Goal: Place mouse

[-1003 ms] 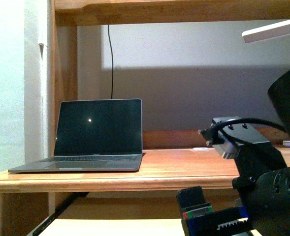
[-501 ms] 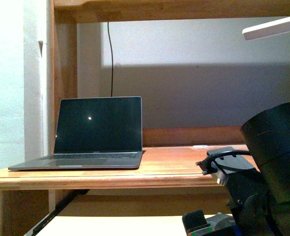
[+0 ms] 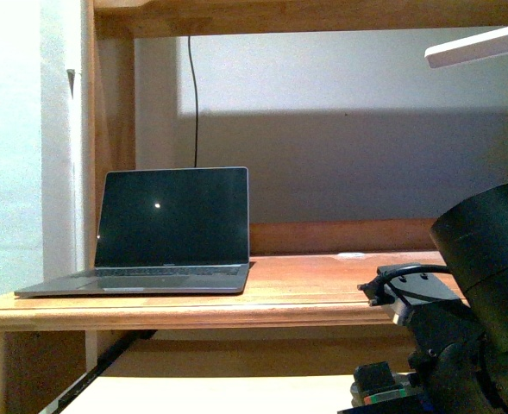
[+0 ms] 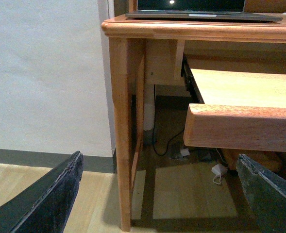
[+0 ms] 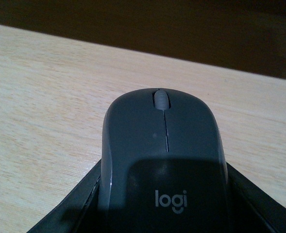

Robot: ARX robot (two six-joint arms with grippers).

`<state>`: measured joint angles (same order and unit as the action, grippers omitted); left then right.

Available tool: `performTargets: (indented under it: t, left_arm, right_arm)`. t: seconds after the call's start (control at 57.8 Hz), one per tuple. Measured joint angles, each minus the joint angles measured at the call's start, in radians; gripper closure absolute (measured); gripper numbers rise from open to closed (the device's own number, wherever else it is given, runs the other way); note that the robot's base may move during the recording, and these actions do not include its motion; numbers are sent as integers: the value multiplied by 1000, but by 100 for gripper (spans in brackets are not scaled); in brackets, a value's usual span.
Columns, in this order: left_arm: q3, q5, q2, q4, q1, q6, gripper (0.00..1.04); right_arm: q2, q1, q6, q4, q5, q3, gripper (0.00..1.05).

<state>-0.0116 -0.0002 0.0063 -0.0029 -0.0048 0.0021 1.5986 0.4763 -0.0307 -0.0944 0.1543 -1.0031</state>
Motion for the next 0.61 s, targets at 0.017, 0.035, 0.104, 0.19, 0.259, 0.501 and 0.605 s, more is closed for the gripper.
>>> performTargets:
  t: [0.017,0.035,0.104,0.19,0.259,0.501,0.605]
  left_arm:
    - [0,0,0,0,0,0,8]
    - [0,0,0,0,0,0,8]
    - [0,0,0,0,0,0,8]
    - [0,0,0,0,0,0,8]
    - [0,0,0,0,0,0,8]
    - [0,0,0,0,0,0,8]
    - [0,0,0,0,0,0,8]
  right_arm:
    - [-3,-2,-2,4,0,0,50]
    - [-10,-4,-11,13,-1,0,50]
    - [-35,-13,-23,31,-4,1,50]
    - [-93,-35,-36,58,-24,11,50]
    - [-166,-58,-42,87,-32,24,50]
    - [-248,-70,-72,198,-7,-80,50]
    - [-164,-32,-83,225,45,-224,50]
